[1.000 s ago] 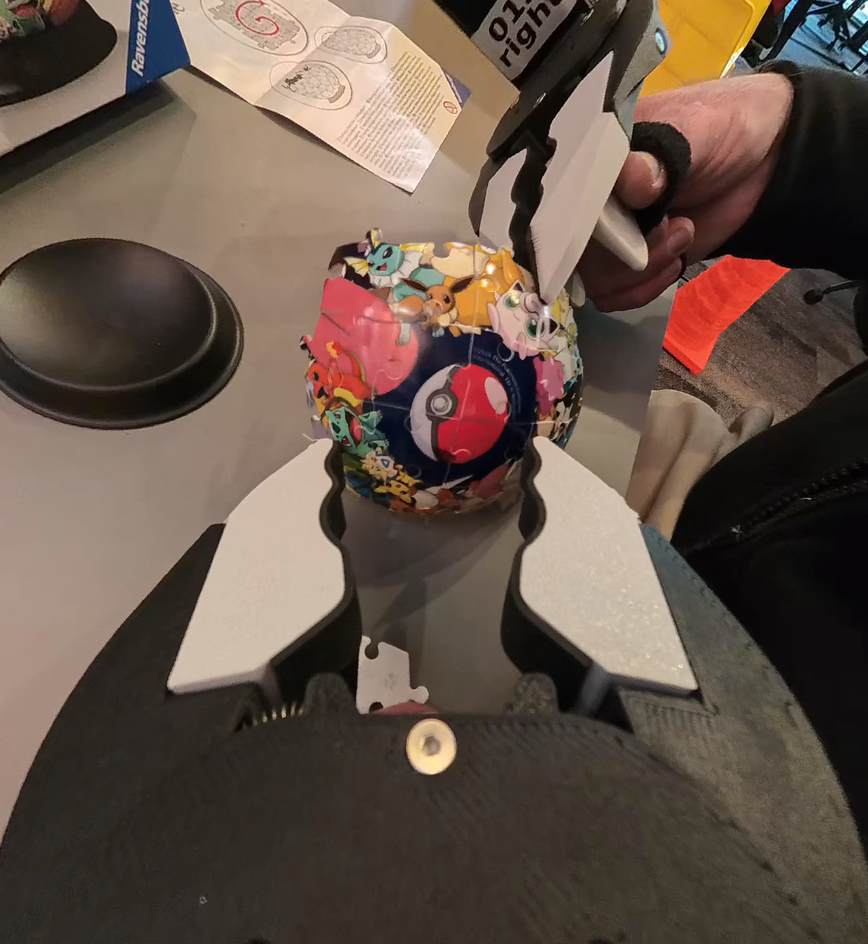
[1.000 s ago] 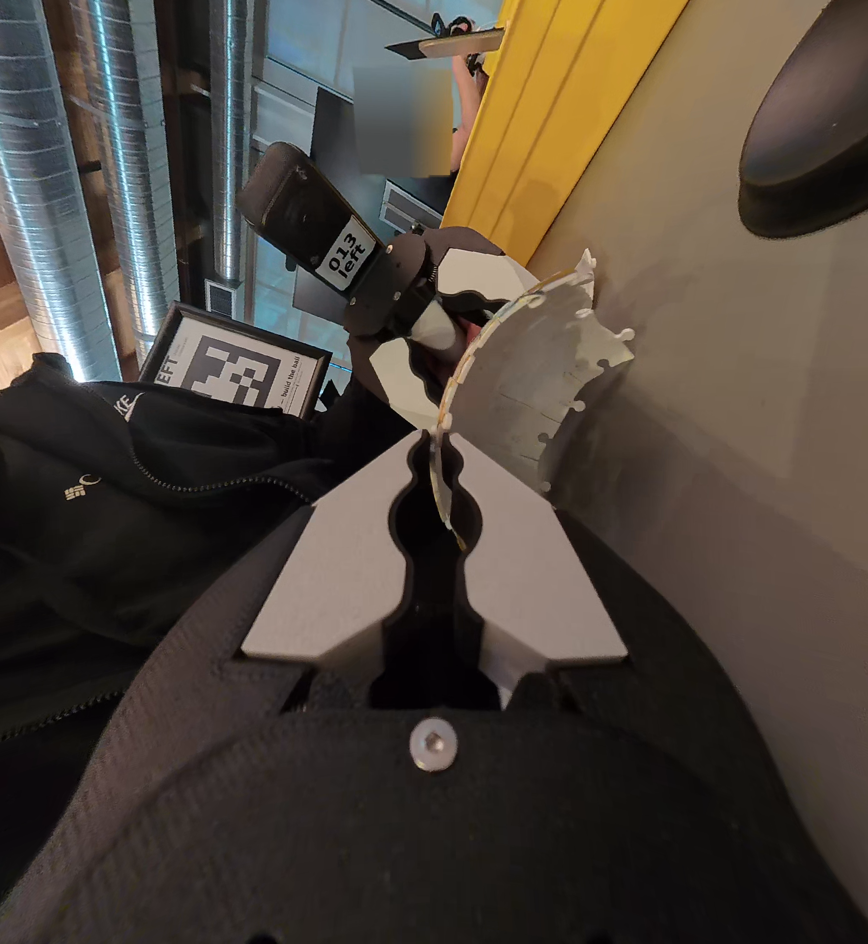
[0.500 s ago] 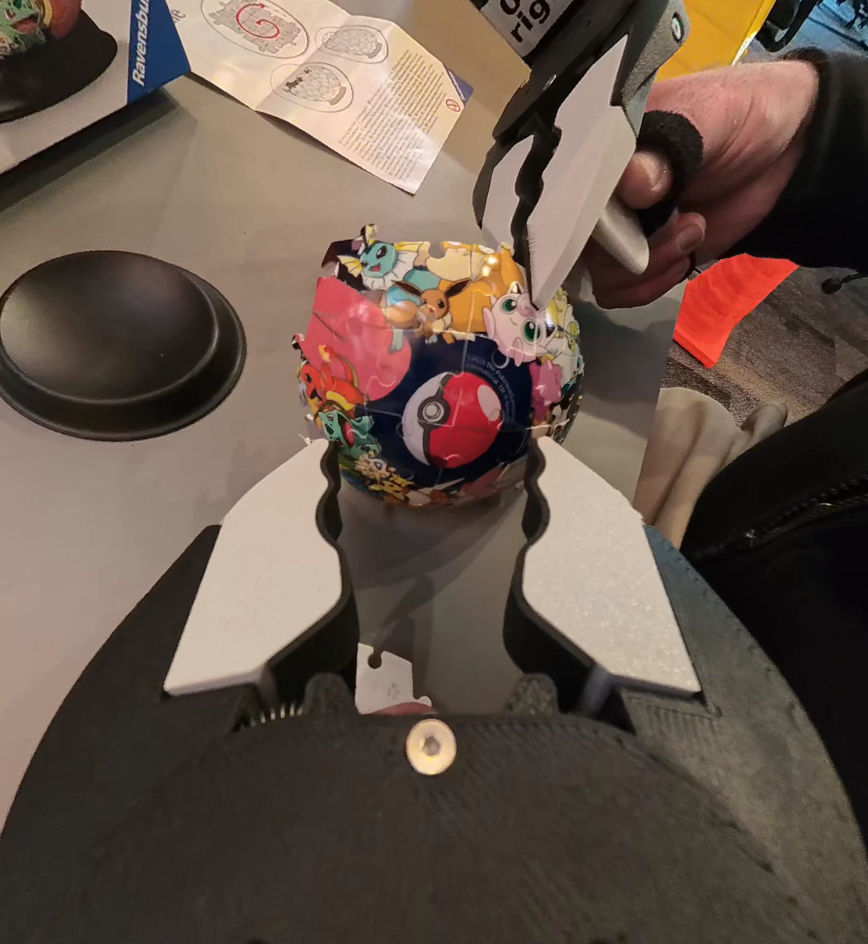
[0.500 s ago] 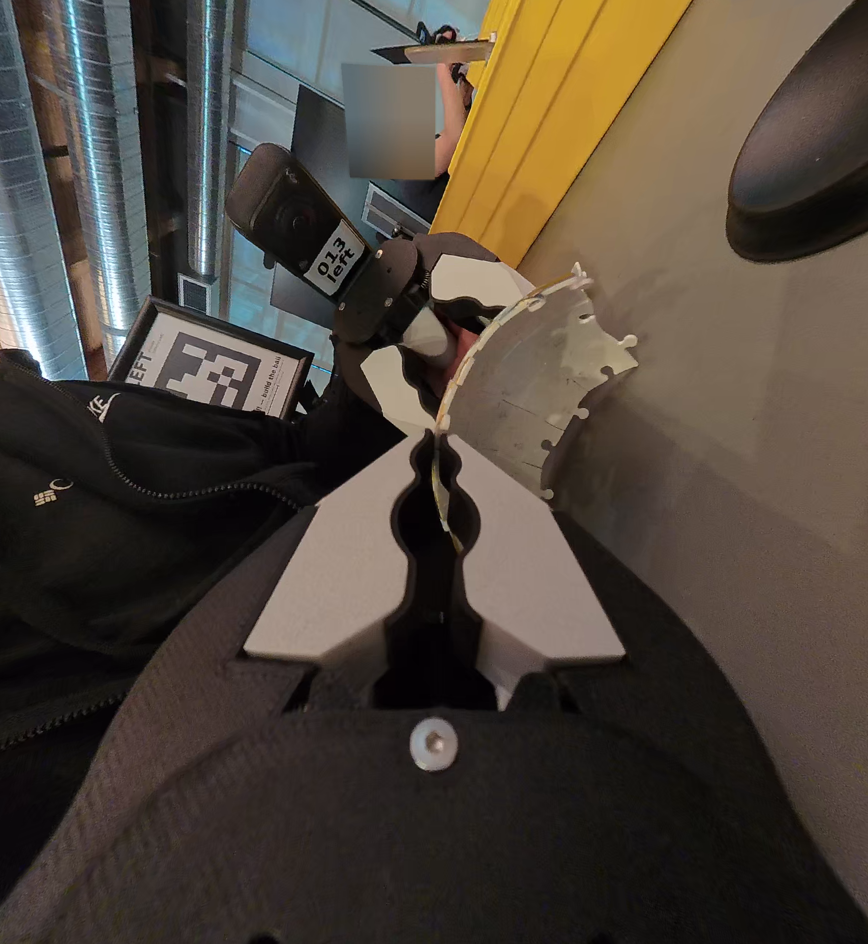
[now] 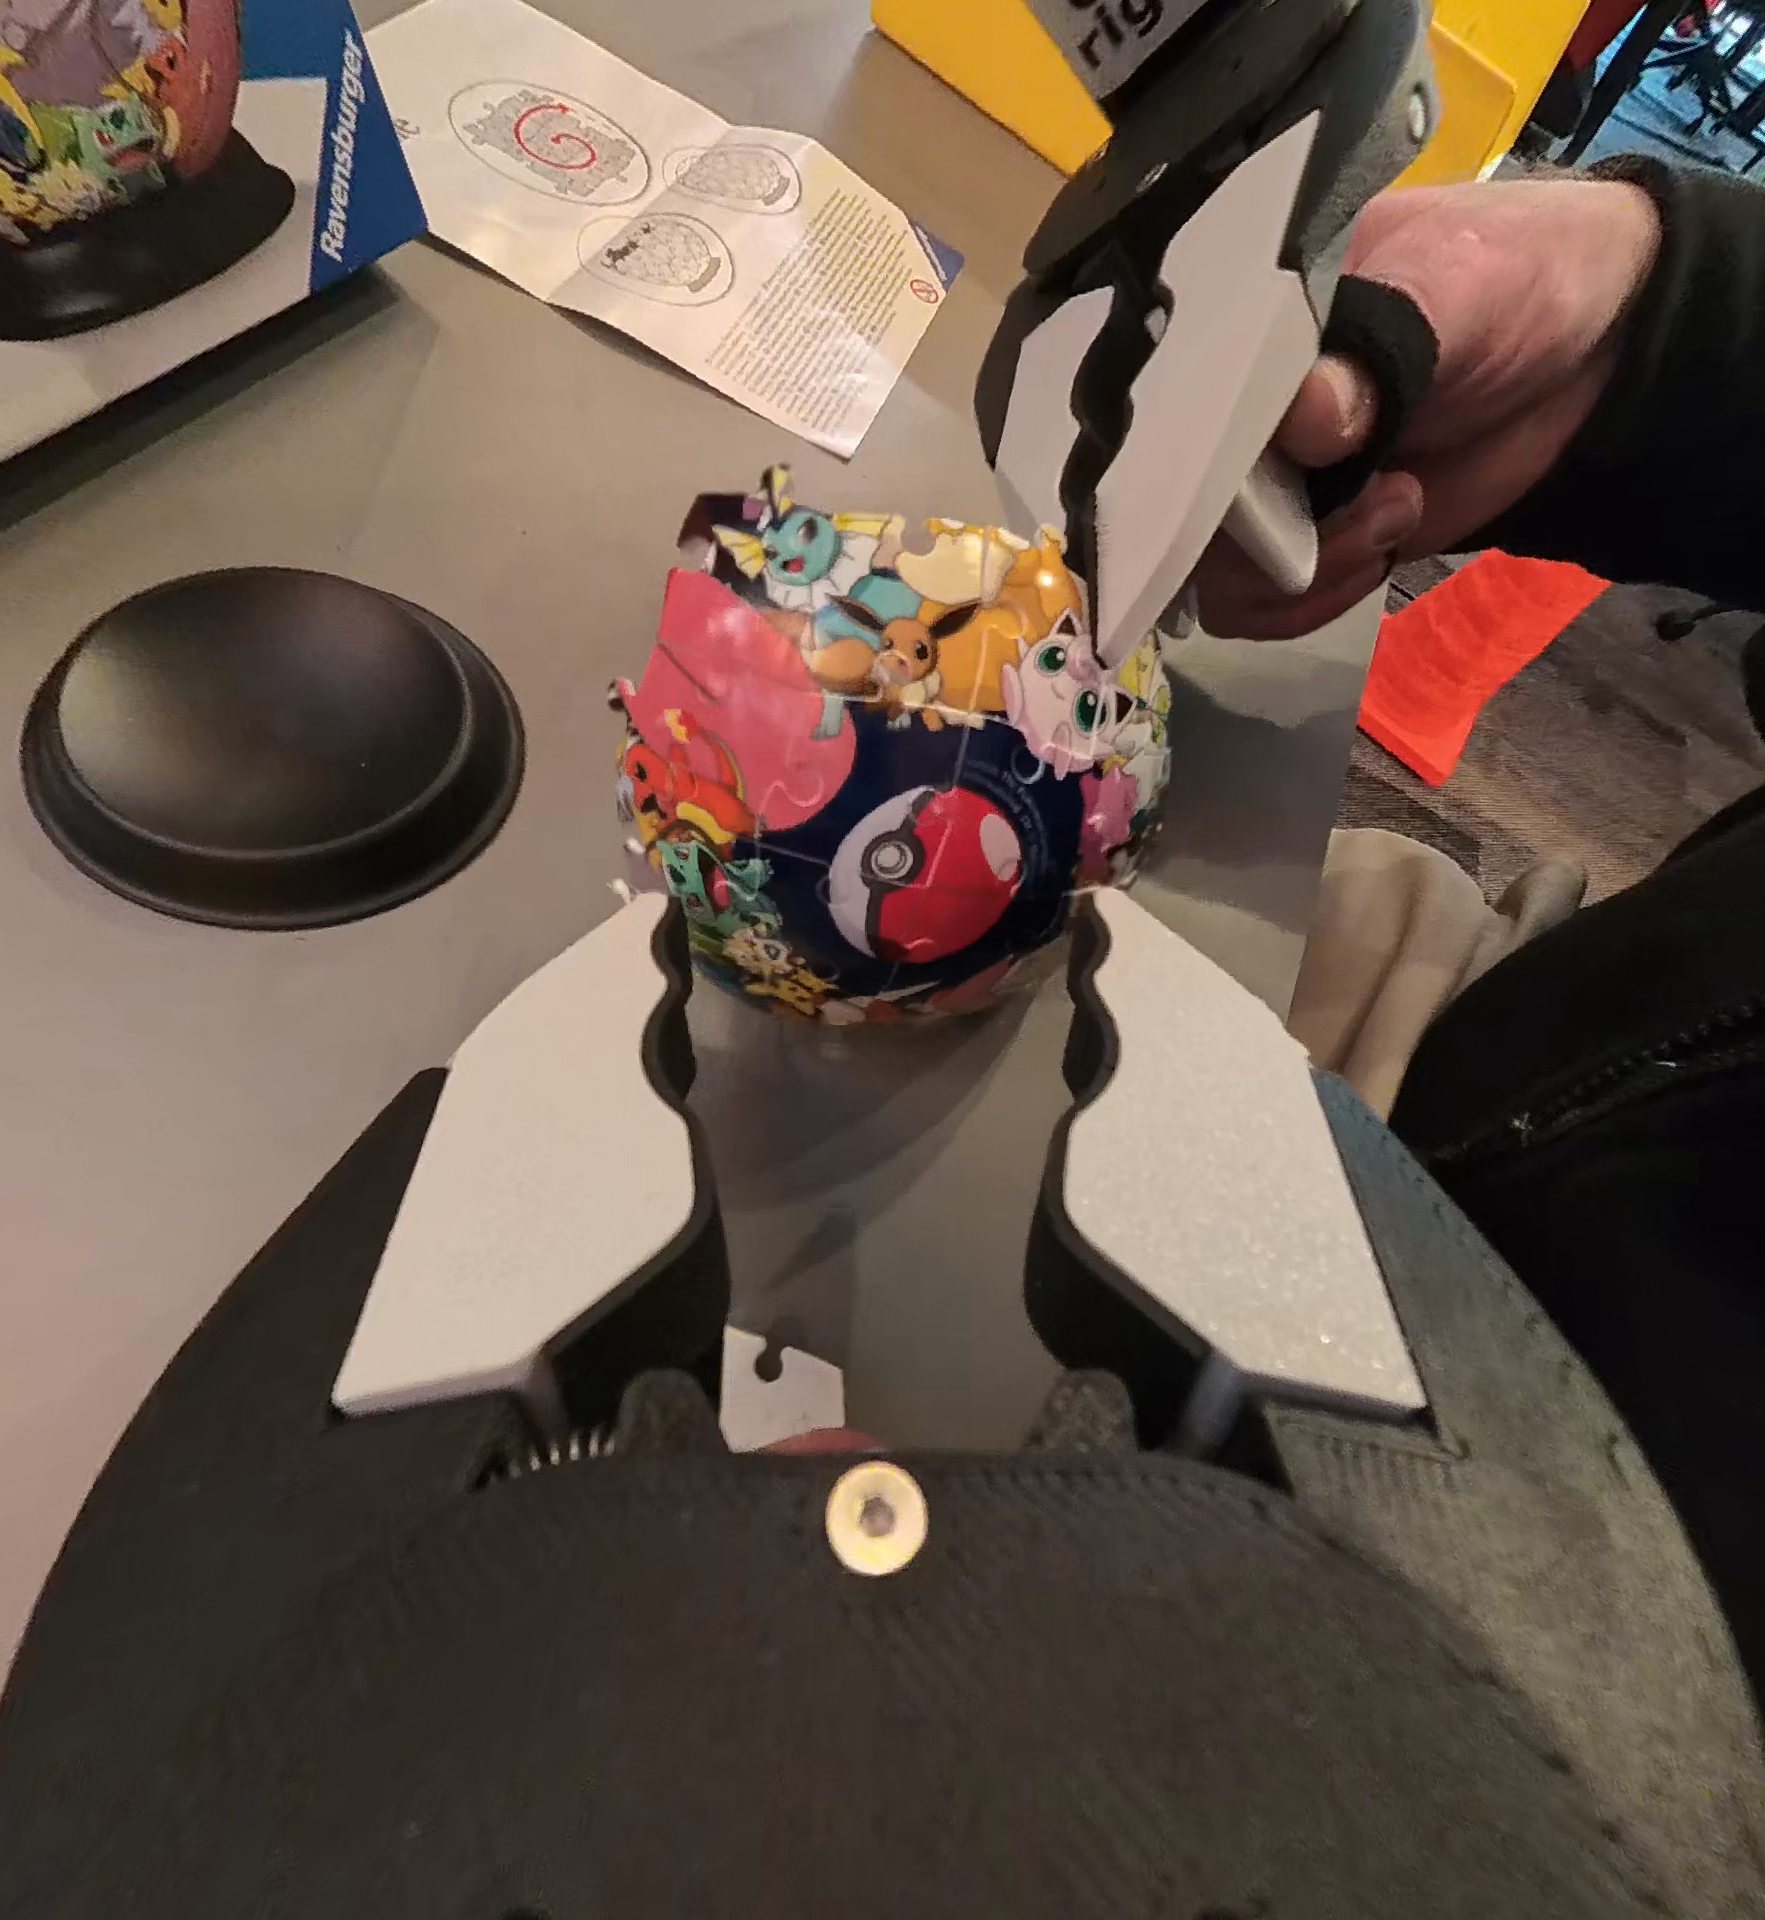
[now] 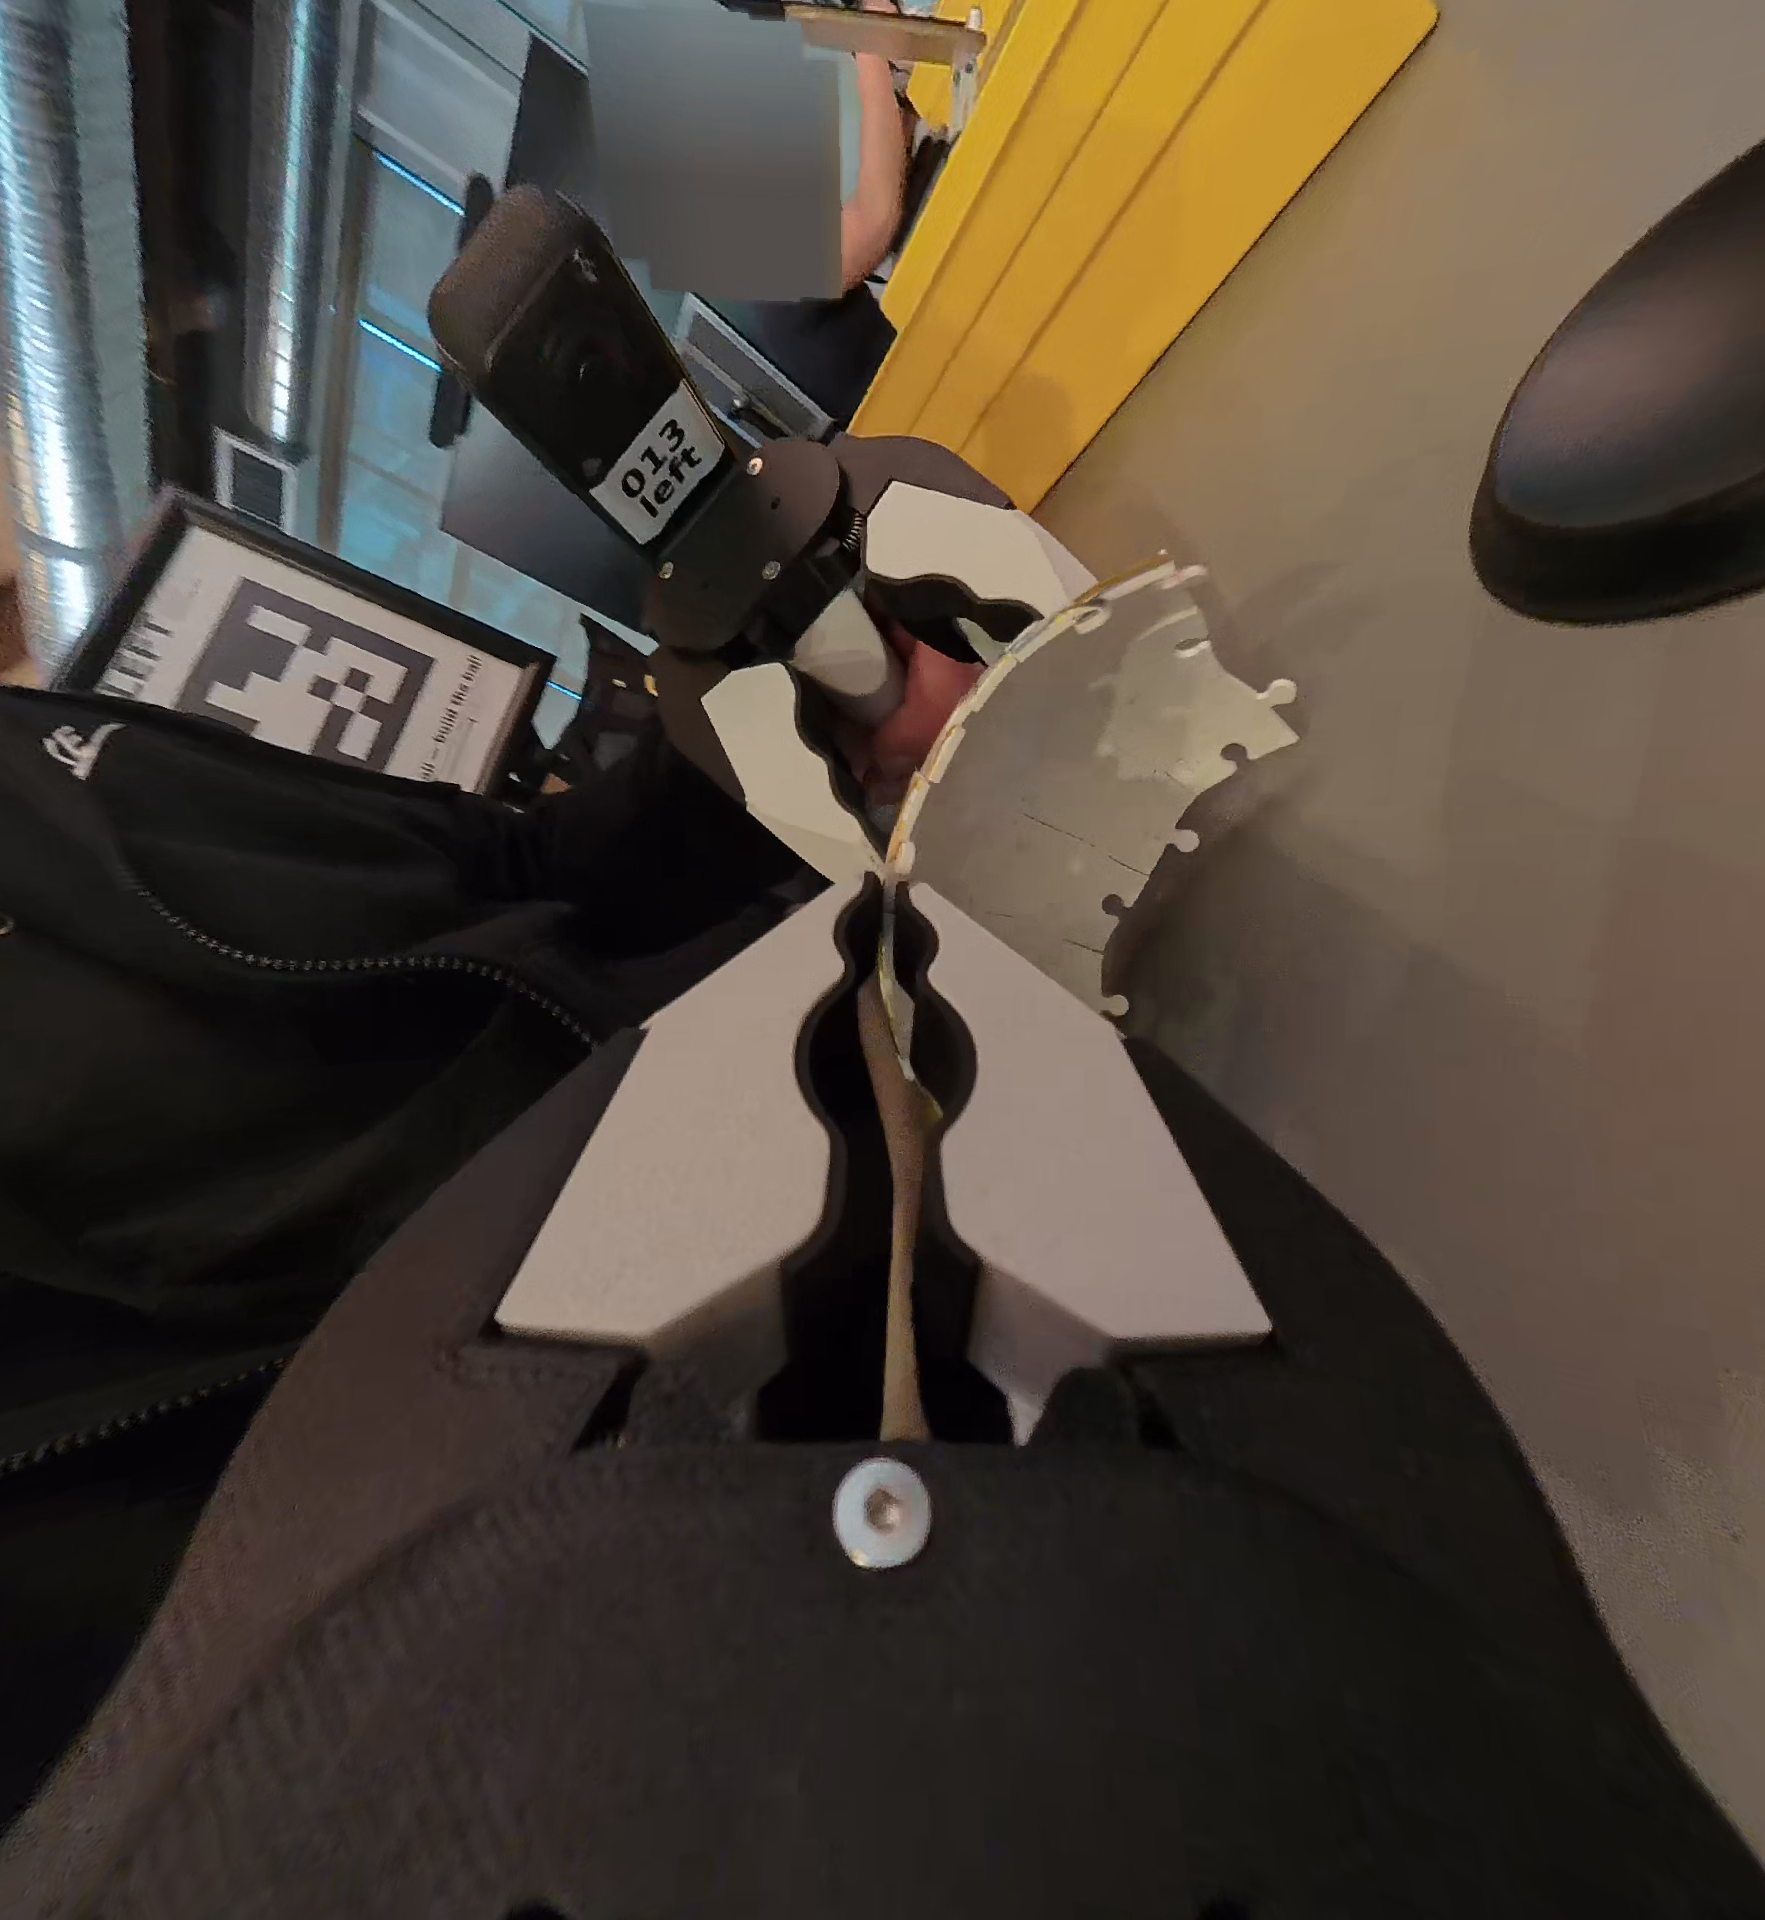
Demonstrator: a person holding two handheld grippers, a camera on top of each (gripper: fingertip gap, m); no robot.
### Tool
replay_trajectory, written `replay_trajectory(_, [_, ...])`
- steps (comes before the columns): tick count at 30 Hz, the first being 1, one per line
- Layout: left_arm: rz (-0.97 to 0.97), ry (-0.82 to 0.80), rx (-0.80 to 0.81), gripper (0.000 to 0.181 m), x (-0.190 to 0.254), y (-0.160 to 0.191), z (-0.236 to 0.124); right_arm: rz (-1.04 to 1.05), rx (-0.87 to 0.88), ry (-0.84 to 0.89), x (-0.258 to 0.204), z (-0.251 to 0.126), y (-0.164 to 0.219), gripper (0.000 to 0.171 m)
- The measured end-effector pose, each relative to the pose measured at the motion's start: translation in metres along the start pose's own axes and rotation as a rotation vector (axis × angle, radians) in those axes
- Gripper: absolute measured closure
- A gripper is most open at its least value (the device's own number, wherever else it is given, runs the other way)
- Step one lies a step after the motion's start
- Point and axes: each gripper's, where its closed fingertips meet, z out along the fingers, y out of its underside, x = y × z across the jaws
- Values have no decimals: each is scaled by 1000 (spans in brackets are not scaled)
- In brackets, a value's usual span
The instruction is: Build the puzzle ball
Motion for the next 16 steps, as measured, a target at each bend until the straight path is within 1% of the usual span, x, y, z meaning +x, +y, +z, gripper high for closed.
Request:
replay_trajectory(5, [23, -22, 32, 108, -3, -9, -6, -172, -61, 96, -9, 1, -2, 171])
replay_trajectory(8, [75, -35, 44, 102, -2, -16, -10, -337, -115, 196, -8, 2, 2, 171])
replay_trajectory(10, [134, -38, 39, 97, 0, -21, -11, -473, -197, 266, -7, 2, 11, 171])
replay_trajectory(13, [213, -2, -2, 90, 5, -24, -12, -635, -299, 299, -9, 4, 23, 171])
replay_trajectory(16, [292, 71, -52, 91, 15, -22, -12, -769, -389, 310, -9, 5, 35, 171])
